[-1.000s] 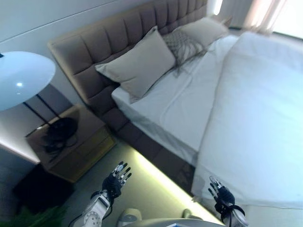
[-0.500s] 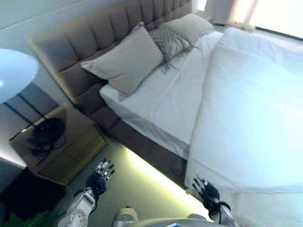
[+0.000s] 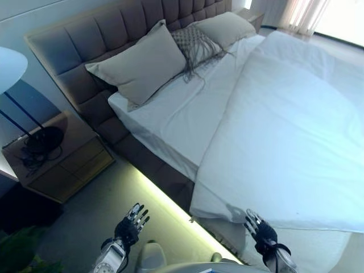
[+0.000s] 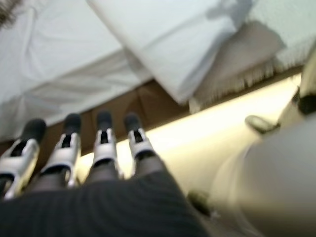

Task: Make the bed neatly

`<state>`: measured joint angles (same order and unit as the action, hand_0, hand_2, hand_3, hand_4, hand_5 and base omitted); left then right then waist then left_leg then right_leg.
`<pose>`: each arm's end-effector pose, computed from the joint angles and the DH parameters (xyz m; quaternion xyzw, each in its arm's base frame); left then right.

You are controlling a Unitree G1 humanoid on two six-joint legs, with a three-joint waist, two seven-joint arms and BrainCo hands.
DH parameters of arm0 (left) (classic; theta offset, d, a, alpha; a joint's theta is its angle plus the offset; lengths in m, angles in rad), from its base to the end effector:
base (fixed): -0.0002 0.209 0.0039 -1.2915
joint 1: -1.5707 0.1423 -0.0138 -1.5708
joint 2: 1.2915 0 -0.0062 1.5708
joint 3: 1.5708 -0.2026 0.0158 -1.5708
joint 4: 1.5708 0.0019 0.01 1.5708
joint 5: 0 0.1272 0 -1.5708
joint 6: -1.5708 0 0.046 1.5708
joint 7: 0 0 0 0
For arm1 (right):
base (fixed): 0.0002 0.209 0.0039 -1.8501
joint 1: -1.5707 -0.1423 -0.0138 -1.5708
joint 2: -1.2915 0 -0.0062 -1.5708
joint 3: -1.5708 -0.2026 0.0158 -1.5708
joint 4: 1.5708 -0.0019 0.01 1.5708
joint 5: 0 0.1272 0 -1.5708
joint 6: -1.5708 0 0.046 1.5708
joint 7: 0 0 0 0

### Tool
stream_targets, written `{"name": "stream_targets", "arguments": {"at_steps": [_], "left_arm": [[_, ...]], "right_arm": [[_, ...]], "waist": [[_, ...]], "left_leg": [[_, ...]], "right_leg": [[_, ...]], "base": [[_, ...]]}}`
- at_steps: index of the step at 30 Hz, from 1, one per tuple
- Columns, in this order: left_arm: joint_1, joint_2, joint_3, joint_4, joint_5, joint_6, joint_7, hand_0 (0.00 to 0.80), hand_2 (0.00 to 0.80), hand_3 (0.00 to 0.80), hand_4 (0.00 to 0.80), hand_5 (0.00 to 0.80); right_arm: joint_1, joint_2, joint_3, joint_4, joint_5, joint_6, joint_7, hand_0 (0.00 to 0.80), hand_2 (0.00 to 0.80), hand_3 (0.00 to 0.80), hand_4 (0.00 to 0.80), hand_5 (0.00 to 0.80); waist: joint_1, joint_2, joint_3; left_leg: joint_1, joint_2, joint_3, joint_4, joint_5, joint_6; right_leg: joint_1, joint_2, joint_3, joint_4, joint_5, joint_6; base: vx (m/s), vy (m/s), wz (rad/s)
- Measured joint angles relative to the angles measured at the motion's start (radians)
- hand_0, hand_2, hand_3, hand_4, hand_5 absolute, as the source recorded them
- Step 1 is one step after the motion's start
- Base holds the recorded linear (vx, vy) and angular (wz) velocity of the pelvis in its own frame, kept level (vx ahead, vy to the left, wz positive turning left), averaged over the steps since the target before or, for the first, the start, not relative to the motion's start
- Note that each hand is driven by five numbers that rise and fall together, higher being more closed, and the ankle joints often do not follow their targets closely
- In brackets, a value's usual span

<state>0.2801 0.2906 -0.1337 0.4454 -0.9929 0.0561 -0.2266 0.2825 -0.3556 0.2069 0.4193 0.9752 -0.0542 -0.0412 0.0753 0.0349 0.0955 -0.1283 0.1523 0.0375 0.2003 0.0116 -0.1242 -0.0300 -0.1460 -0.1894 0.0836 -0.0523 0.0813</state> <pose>0.0797 0.2167 -0.0779 -0.3570 0.3106 0.0493 0.8796 0.0824 -0.2247 -0.0707 0.2656 0.3198 -0.1473 0.8975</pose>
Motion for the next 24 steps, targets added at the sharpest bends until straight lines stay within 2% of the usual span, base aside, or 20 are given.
{"name": "stream_targets", "arguments": {"at_steps": [1, 3, 4, 7, 10, 13, 16, 17, 18, 21, 24], "left_arm": [[0.002, 0.0, 0.0, -0.007, 0.001, 0.0, 0.0, 0.0, 0.0, 0.0, 0.0, 0.0], [0.008, 0.001, -0.002, -0.043, 0.001, 0.0, -0.003, 0.0, 0.0, 0.0, 0.0, 0.0], [0.008, 0.003, -0.005, -0.048, 0.001, 0.0, -0.01, 0.0, 0.0, 0.0, 0.0, 0.0], [-0.01, 0.028, -0.009, -0.048, 0.035, -0.002, -0.017, 0.0, 0.0, 0.0, 0.0, 0.0], [-0.012, 0.07, -0.017, -0.058, 0.042, -0.001, -0.02, 0.0, 0.0, 0.0, 0.0, 0.0], [-0.019, 0.096, -0.009, -0.104, 0.076, 0.007, -0.029, 0.0, 0.0, 0.0, 0.0, 0.0], [-0.025, 0.135, -0.008, -0.126, 0.074, 0.005, -0.021, 0.0, 0.0, 0.0, 0.0, 0.0], [-0.051, 0.151, -0.026, -0.121, 0.071, 0.001, -0.011, 0.0, 0.0, 0.0, 0.0, 0.0], [-0.091, 0.155, -0.041, -0.114, 0.066, -0.001, -0.006, 0.0, 0.0, 0.0, 0.0, 0.0], [-0.161, 0.14, -0.04, -0.113, 0.055, -0.001, 0.002, 0.0, 0.0, 0.0, 0.0, 0.0], [-0.143, 0.139, -0.037, -0.103, 0.054, -0.001, 0.001, 0.0, 0.0, 0.0, 0.0, 0.0]], "right_arm": [[0.001, 0.002, 0.0, 0.0, 0.001, -0.001, 0.0, 0.0, 0.0, 0.0, 0.0, 0.0], [0.013, 0.0, -0.003, 0.004, 0.001, -0.01, -0.001, 0.0, 0.0, 0.0, 0.0, 0.0], [0.015, 0.005, -0.013, 0.025, 0.005, -0.018, -0.001, 0.0, 0.0, 0.0, 0.0, 0.0], [0.015, 0.035, -0.051, 0.09, 0.064, -0.035, -0.003, 0.0, 0.0, 0.0, 0.0, 0.0], [-0.002, 0.068, -0.128, 0.182, 0.117, -0.077, -0.013, 0.0, 0.0, 0.0, 0.0, 0.0], [-0.03, 0.074, -0.208, 0.267, 0.138, -0.104, -0.014, 0.0, 0.0, 0.0, 0.0, 0.0], [-0.087, 0.06, -0.242, 0.321, 0.181, -0.109, 0.001, 0.0, 0.0, 0.0, 0.0, 0.0], [-0.141, 0.051, -0.25, 0.376, 0.223, -0.112, 0.029, 0.0, 0.0, 0.0, 0.0, 0.0], [-0.191, 0.036, -0.259, 0.423, 0.266, -0.113, 0.043, 0.0, 0.0, 0.0, 0.0, 0.0], [-0.257, 0.024, -0.295, 0.456, 0.407, -0.111, 0.08, 0.0, 0.0, 0.0, 0.0, 0.0], [-0.261, 0.021, -0.315, 0.455, 0.515, -0.089, 0.098, 0.0, 0.0, 0.0, 0.0, 0.0]], "waist": [[-0.001, -0.001, 0.001], [-0.001, 0.014, 0.007], [-0.005, 0.031, 0.007], [-0.006, 0.019, 0.016], [-0.006, 0.018, 0.021], [-0.007, 0.025, 0.04], [-0.006, 0.024, 0.06], [-0.007, 0.025, 0.066], [-0.007, 0.032, 0.081], [-0.01, 0.043, 0.122], [0.0, 0.043, 0.137]], "left_leg": [[0.002, -0.012, -0.023, 0.008, -0.005, -0.006], [0.02, -0.02, -0.043, -0.009, -0.044, 0.006], [0.042, -0.019, -0.039, -0.035, -0.07, 0.006], [0.044, -0.063, -0.017, -0.041, -0.076, 0.028], [0.037, -0.097, -0.007, -0.036, -0.081, 0.046], [0.029, -0.114, 0.013, -0.037, -0.073, 0.053], [0.024, -0.091, 0.04, -0.031, -0.077, 0.044], [-0.015, -0.079, 0.034, -0.003, -0.079, 0.04], [-0.053, -0.067, 0.016, 0.019, -0.08, 0.04], [-0.075, -0.037, 0.007, 0.033, -0.071, 0.02], [-0.057, -0.009, -0.094, 0.057, -0.096, -0.006]], "right_leg": [[0.005, -0.009, 0.022, 0.0, -0.002, 0.004], [0.025, -0.019, 0.019, -0.001, 0.003, 0.024], [0.029, -0.023, 0.016, 0.004, 0.002, 0.03], [0.025, -0.073, 0.029, 0.016, -0.003, 0.044], [-0.013, -0.113, 0.033, 0.043, -0.012, 0.072], [-0.056, -0.141, 0.032, 0.095, -0.022, 0.094], [-0.098, -0.131, 0.032, 0.123, -0.025, 0.09], [-0.131, -0.114, 0.049, 0.132, -0.022, 0.083], [-0.155, -0.1, 0.049, 0.141, -0.016, 0.075], [-0.173, -0.075, 0.041, 0.143, -0.009, 0.053], [-0.124, -0.044, 0.045, 0.119, -0.007, 0.042]], "base": [[0.173, 0.243, -0.13], [0.177, 0.308, -0.02], [0.153, 0.302, 0.07], [0.094, 0.256, -0.01], [-0.007, 0.184, -0.04], [0.016, -0.049, -0.12], [-0.342, -0.266, -0.32], [-0.309, -0.258, -0.31], [-0.152, -0.181, -0.1], [0.103, -0.07, -0.03], [0.046, 0.052, -0.17]]}}
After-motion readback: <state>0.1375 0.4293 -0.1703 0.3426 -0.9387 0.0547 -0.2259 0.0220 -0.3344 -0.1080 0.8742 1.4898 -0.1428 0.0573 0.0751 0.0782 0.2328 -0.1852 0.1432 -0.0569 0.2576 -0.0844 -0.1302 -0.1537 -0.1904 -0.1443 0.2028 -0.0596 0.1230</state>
